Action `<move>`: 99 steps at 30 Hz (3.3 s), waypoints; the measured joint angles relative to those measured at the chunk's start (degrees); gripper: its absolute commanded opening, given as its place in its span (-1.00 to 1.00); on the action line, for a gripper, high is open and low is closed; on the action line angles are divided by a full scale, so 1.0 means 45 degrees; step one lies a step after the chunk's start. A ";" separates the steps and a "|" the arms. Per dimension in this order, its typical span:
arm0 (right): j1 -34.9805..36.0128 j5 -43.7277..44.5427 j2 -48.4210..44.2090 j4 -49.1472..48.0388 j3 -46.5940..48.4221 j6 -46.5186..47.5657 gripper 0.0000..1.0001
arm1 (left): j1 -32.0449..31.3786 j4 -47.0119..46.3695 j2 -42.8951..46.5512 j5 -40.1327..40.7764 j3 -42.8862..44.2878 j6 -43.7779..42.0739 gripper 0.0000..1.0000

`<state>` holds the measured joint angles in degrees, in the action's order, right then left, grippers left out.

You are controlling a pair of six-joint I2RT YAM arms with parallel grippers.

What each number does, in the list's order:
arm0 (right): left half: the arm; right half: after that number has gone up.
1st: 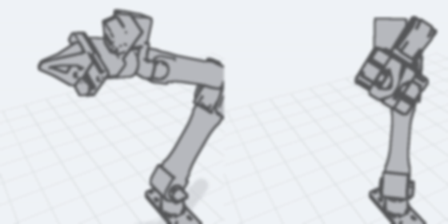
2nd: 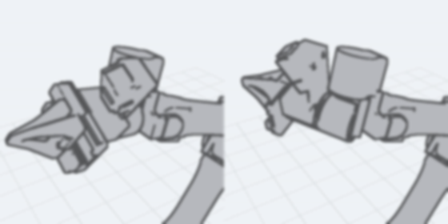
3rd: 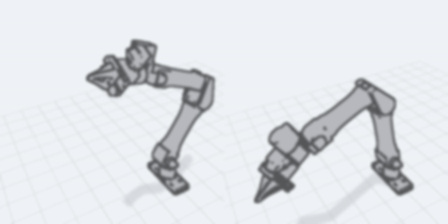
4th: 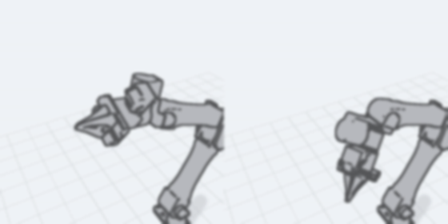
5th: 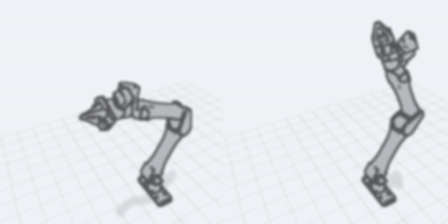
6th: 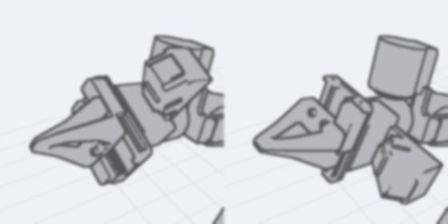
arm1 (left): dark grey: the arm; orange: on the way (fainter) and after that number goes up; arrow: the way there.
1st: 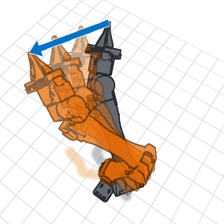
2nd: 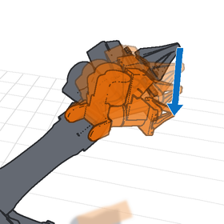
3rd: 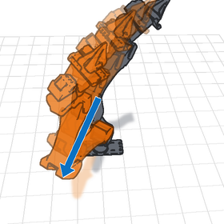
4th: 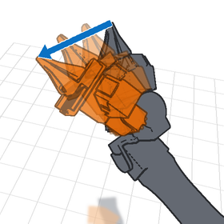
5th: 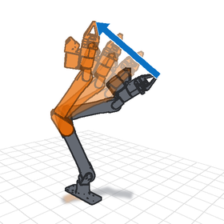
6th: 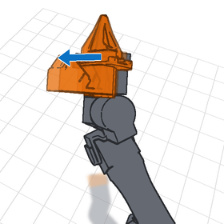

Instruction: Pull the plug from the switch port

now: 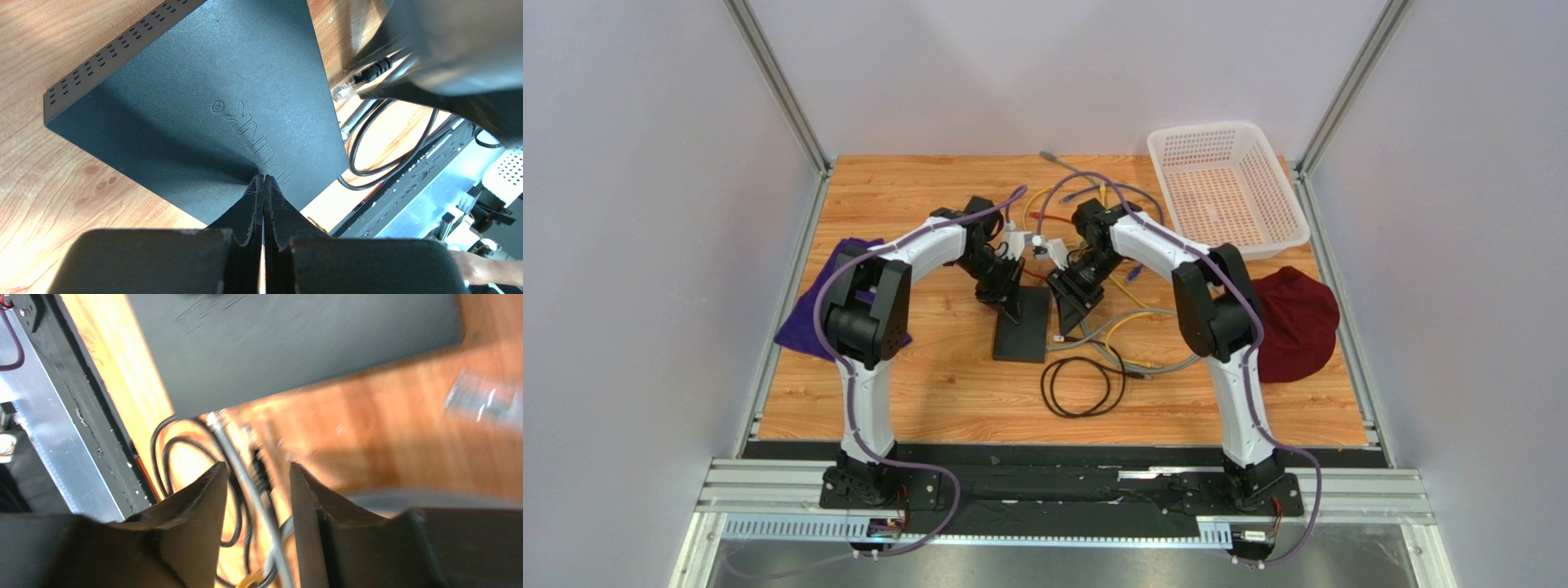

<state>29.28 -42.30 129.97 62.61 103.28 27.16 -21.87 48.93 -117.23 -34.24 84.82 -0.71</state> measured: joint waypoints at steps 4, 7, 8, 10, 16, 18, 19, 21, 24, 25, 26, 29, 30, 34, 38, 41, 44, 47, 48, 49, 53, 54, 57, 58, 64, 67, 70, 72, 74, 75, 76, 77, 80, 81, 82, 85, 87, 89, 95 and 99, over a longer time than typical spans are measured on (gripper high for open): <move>-0.0019 0.0185 -0.1914 -0.0534 -0.1127 0.0223 0.43 | -0.0015 -0.0175 0.0005 0.0107 0.0107 -0.0058 -1.00; -0.0019 0.0204 -0.4119 -0.1321 -0.2584 0.0957 0.50 | -0.0044 -0.0160 0.0005 0.0112 0.0107 -0.0058 -1.00; -0.0019 0.0262 -0.4974 -0.1540 -0.3138 0.1413 0.56 | -0.0053 -0.0141 0.0005 0.0107 0.0107 -0.0058 -1.00; -0.0019 0.0452 -0.6669 -0.2127 -0.4522 0.2492 0.59 | -0.0063 -0.0117 0.0005 0.0112 0.0107 -0.0053 -1.00; 0.0107 0.1243 -0.9811 -0.2409 -0.8986 0.7694 0.72 | -0.0155 -0.0029 0.0024 0.0189 0.0117 -0.0058 -1.00; 0.0384 0.1579 -1.0462 -0.2458 -1.0642 0.9432 0.75 | -0.0214 -0.0005 0.0024 0.0204 0.0117 -0.0058 -1.00; 0.0617 0.1700 -1.0783 -0.2521 -1.1395 1.0166 0.78 | -0.0253 0.0010 0.0029 0.0214 0.0117 -0.0058 -1.00; 0.1156 0.1817 -1.1395 -0.2642 -1.2492 1.1225 0.81 | -0.0296 0.0015 0.0034 0.0228 0.0117 -0.0058 -1.00; 0.1894 0.1739 -1.1808 -0.2900 -1.2988 1.2458 0.81 | -0.0311 0.0010 0.0073 0.0311 0.0107 -0.0058 -1.00; 0.2025 0.1695 -1.1769 -0.3050 -1.2973 1.2745 0.80 | -0.0311 0.0005 0.0087 0.0340 0.0087 -0.0063 -1.00; 0.2147 0.1647 -1.1584 -0.3070 -1.2847 1.3100 0.80 | -0.0311 0.0010 0.0117 0.0389 0.0063 -0.0068 -1.00; 0.2419 0.1608 -1.0715 -0.3240 -1.2478 1.3624 0.76 | -0.0311 -0.0005 0.0175 0.0461 0.0015 -0.0117 -1.00; 0.2516 0.1632 -1.0394 -0.3395 -1.2395 1.3707 0.73 | -0.0311 -0.0010 0.0204 0.0491 -0.0019 -0.0126 -1.00; 0.2924 0.1928 -0.9107 -0.3546 -1.1914 1.3964 0.21 | -0.0311 -0.0019 0.0335 0.0622 -0.0160 -0.0194 -1.00; 0.3143 0.2531 -0.7597 -0.2652 -1.0647 1.4008 -0.84 | -0.0311 -0.0019 0.0355 0.0641 -0.0170 -0.0214 -1.00; 0.3118 0.3162 -0.7441 -0.1768 -1.0142 1.3478 -1.00 | -0.0311 -0.0015 0.0355 0.0631 -0.0170 -0.0204 -1.00; 0.2827 0.3434 -0.7791 0.0044 -0.9743 1.2900 -1.00 | -0.0311 -0.0005 0.0355 0.0617 -0.0165 -0.0175 -1.00; 0.2210 0.3434 -0.8500 0.1632 -0.8835 1.2526 -1.00 | -0.0311 0.0131 0.0340 0.0510 0.0005 -0.0087 -1.00; 0.1967 0.3434 -0.8782 0.2064 -0.8281 1.2381 -1.00 | -0.0311 0.0219 0.0335 0.0432 0.0151 -0.0053 -1.00; 0.1807 0.3439 -0.9058 0.2239 -0.7844 1.2172 -1.00 | -0.0311 0.0287 0.0321 0.0359 0.0301 -0.0034 -1.00; 0.1496 0.3648 -1.0511 0.2424 -0.6907 1.1176 -1.00 | -0.0311 0.0408 0.0316 0.0073 0.0894 0.0194 -1.00; 0.1496 0.3706 -1.0880 0.2506 -0.6897 1.1064 -1.00 | -0.0311 0.0408 0.0316 0.0005 0.0937 0.0233 -1.00; 0.1530 0.4138 -1.1987 0.2890 -0.7009 1.0681 -1.00 | -0.0311 0.0495 0.0311 -0.0204 0.0952 0.0374 -1.00; 0.1535 0.4308 -1.2191 0.2924 -0.7174 1.0550 -1.00 | -0.0311 0.0529 0.0311 -0.0253 0.0952 0.0403 -1.00; 0.1205 0.5168 -1.2934 0.3245 -0.7577 1.0316 -1.00 | -0.0267 0.0607 0.0287 -0.0330 0.0952 0.0461 -1.00; 0.1088 0.5134 -1.4197 0.3361 -0.6479 1.0326 -1.00 | -0.0248 0.0617 0.0189 -0.0335 0.0952 0.0476 -1.00; 0.1078 0.4624 -1.5008 0.3415 -0.4731 1.0341 -1.00 | -0.0243 0.0651 0.0015 -0.0330 0.0952 0.0481 -1.00; 0.1030 0.3886 -1.5276 0.3298 -0.3478 1.0098 -1.00 | -0.0248 0.0685 -0.0078 -0.0321 0.0952 0.0481 -1.00; 0.1020 0.3449 -1.5611 0.2618 -0.3390 0.9248 -1.00 | -0.0253 0.0699 -0.0141 -0.0306 0.0952 0.0476 -1.00; 0.1020 0.3327 -1.5815 0.2385 -0.3609 0.8903 -1.00 | -0.0257 0.0699 -0.0155 -0.0287 0.0952 0.0476 -1.00; 0.1020 0.3332 -1.6019 0.1617 -0.4095 0.8417 -1.00 | -0.0257 0.0699 -0.0165 -0.0282 0.0952 0.0476 -1.00; 0.1020 0.3429 -1.6169 0.0544 -0.4750 0.7946 -1.00 | -0.0257 0.0699 -0.0170 -0.0272 0.0952 0.0471 -1.00; 0.0782 0.3740 -1.5489 -0.2404 -0.6130 0.6659 -1.00 | -0.0257 0.0709 -0.0170 -0.0194 0.0952 0.0466 -0.99; 0.0593 0.3837 -1.4761 -0.3521 -0.6227 0.6071 -1.00 | -0.0257 0.0719 -0.0165 -0.0131 0.0952 0.0461 -0.99; 0.0408 0.3949 -1.4188 -0.4435 -0.6227 0.5600 -1.00 | -0.0257 0.0719 -0.0165 -0.0078 0.0952 0.0457 -0.99; -0.0180 0.4342 -1.1589 -0.6931 -0.5892 0.3891 -1.00 | -0.0257 0.0690 0.0019 0.0117 0.0811 0.0418 -0.99; -0.0427 0.4537 -1.0059 -0.7902 -0.5416 0.2909 -1.00 | -0.0257 0.0670 0.0335 0.0253 0.0622 0.0408 -0.99; -0.0607 0.4614 -0.8782 -0.8592 -0.4847 0.2040 -0.82 | -0.0257 0.0670 0.0763 0.0413 0.0447 0.0393 -0.99; -0.0627 0.4770 -0.6523 -1.0428 -0.3575 -0.0345 0.61 | -0.0073 0.0597 0.1783 0.0690 0.0325 0.0311 -0.98; -0.0617 0.5270 -0.6052 -1.1132 -0.3264 -0.1685 0.79 | 0.0078 0.0486 0.2069 0.0952 0.0126 0.0151 -0.90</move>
<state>26.50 -18.59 102.74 12.51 88.60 19.57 -21.52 51.11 -107.92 -29.95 85.38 -0.03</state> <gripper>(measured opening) 0.863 0.026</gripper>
